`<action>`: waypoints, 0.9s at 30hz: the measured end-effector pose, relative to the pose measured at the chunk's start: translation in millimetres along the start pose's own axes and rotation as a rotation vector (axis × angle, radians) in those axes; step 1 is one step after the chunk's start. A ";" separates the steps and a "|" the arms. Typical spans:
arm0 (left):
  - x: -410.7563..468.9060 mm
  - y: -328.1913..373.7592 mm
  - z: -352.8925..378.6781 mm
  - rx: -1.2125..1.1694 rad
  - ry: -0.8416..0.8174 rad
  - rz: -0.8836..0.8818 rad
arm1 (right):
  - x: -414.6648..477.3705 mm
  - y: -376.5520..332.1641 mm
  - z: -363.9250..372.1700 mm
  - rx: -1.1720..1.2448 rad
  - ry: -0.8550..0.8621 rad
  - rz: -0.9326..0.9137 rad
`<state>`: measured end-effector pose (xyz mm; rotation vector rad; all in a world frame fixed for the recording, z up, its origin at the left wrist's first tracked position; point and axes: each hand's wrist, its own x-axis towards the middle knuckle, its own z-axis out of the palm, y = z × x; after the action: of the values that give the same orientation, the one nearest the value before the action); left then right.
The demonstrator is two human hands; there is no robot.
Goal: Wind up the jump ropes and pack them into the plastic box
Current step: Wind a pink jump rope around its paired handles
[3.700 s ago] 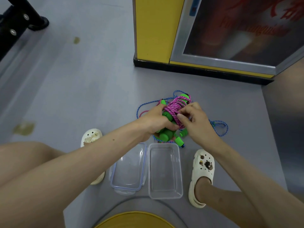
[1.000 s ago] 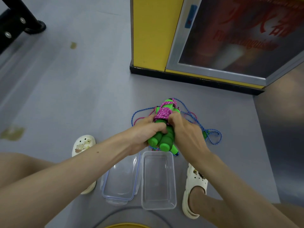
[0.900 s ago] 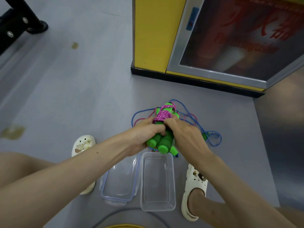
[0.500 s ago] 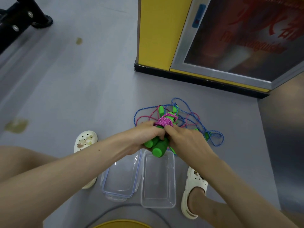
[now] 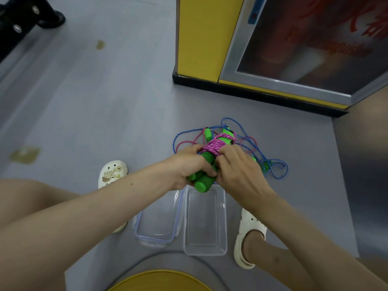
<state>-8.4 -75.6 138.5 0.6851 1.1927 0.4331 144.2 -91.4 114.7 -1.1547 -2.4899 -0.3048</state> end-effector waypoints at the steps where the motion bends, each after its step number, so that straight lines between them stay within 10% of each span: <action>1: 0.0 0.5 0.1 -0.026 -0.004 0.009 | -0.4 0.5 -1.4 0.026 0.023 0.010; 16: -2.5 0.6 -11.0 -0.060 -0.004 0.035 | 8.5 -7.2 -5.7 0.008 -0.136 -0.005; 27: -1.4 1.1 -8.5 -0.167 0.007 0.066 | -0.2 -11.4 -4.9 0.213 0.101 0.035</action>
<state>-16.8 -73.6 138.5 0.5801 1.1284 0.5839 136.8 -100.5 118.6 -1.0677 -2.3460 -0.0836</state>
